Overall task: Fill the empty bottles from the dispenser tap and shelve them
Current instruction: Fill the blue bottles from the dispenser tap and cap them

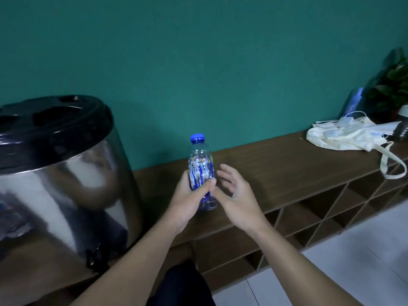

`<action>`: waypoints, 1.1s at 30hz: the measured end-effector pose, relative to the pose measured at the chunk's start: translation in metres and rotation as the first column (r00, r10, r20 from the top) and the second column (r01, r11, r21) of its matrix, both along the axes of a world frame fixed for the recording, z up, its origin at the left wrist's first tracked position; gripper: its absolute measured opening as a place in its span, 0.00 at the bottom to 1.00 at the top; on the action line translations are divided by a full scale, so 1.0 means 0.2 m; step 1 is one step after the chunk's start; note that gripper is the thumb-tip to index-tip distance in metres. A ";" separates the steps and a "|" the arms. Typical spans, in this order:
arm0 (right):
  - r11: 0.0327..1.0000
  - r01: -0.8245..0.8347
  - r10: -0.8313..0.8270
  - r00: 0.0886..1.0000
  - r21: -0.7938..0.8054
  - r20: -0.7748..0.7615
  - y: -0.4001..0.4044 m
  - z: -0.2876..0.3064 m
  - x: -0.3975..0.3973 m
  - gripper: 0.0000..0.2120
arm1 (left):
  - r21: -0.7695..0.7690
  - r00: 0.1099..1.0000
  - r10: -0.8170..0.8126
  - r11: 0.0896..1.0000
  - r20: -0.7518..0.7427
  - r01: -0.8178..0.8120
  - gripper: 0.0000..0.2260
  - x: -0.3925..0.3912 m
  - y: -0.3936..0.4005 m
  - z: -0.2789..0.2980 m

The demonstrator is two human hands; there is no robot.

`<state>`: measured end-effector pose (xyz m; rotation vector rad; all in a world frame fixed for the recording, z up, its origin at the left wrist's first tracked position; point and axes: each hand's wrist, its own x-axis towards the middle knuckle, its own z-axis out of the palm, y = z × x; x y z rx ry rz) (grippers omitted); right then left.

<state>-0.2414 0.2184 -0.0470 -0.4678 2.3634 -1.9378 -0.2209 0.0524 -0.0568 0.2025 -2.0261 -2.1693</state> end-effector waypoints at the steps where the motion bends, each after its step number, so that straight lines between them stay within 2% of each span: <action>1: 1.000 -0.003 0.004 1.000 0.011 -0.030 -0.03 0.05 0.02 0.33 | -0.015 1.000 0.012 1.000 -0.006 -0.012 0.23 0.07 -0.04 0.02; 3: 0.999 0.012 -0.007 0.994 0.045 -0.108 -0.10 0.15 0.08 0.29 | -0.067 0.999 0.032 0.997 -0.027 -0.034 0.26 0.20 -0.10 0.02; 6: 0.978 0.082 -0.028 0.962 0.191 -0.271 -0.18 0.26 0.19 0.20 | -0.165 0.997 0.036 0.985 -0.069 -0.047 0.27 0.39 -0.16 0.00; 8: 0.949 0.134 -0.017 0.926 0.286 -0.377 -0.22 0.33 0.25 0.19 | -0.203 0.994 0.032 0.978 -0.107 -0.054 0.28 0.51 -0.17 -0.02; 10: 0.898 0.166 0.027 0.903 0.407 -0.429 -0.27 0.40 0.29 0.25 | -0.225 0.991 0.035 0.972 -0.127 -0.063 0.29 0.63 -0.18 -0.05; 13: 0.756 0.238 0.109 0.872 0.609 -0.476 -0.33 0.46 0.34 0.38 | -0.293 0.983 0.075 0.948 -0.167 -0.122 0.30 0.73 -0.17 -0.11; 16: 0.624 0.303 0.133 0.867 0.720 -0.480 -0.37 0.52 0.40 0.43 | -0.480 0.959 0.191 0.834 -0.210 -0.271 0.34 0.82 -0.16 -0.14; 18: 0.526 0.318 0.172 0.869 0.789 -0.465 -0.39 0.56 0.43 0.44 | -0.546 0.945 0.236 0.773 -0.225 -0.323 0.36 0.87 -0.16 -0.15; 19: 0.506 0.306 0.205 0.865 0.806 -0.457 -0.40 0.57 0.43 0.43 | -0.542 0.946 0.234 0.777 -0.223 -0.320 0.35 0.89 -0.16 -0.16; 22: 0.545 0.219 0.338 0.826 0.810 -0.451 -0.40 0.57 0.44 0.36 | -0.490 0.968 0.165 0.838 -0.189 -0.239 0.33 0.93 -0.19 -0.17; 26: 0.520 0.084 0.562 0.715 0.850 -0.414 -0.34 0.58 0.44 0.33 | -0.353 0.992 -0.051 0.936 -0.118 0.006 0.30 0.97 -0.23 -0.16; 29: 0.453 0.012 0.696 0.621 0.892 -0.362 -0.29 0.60 0.43 0.31 | -0.266 0.984 -0.142 0.958 -0.109 0.109 0.30 0.99 -0.28 -0.15; 33: 0.362 -0.108 0.776 0.585 0.926 -0.235 -0.30 0.58 0.45 0.20 | -0.171 0.980 -0.186 0.970 -0.074 0.171 0.30 1.03 -0.32 -0.19</action>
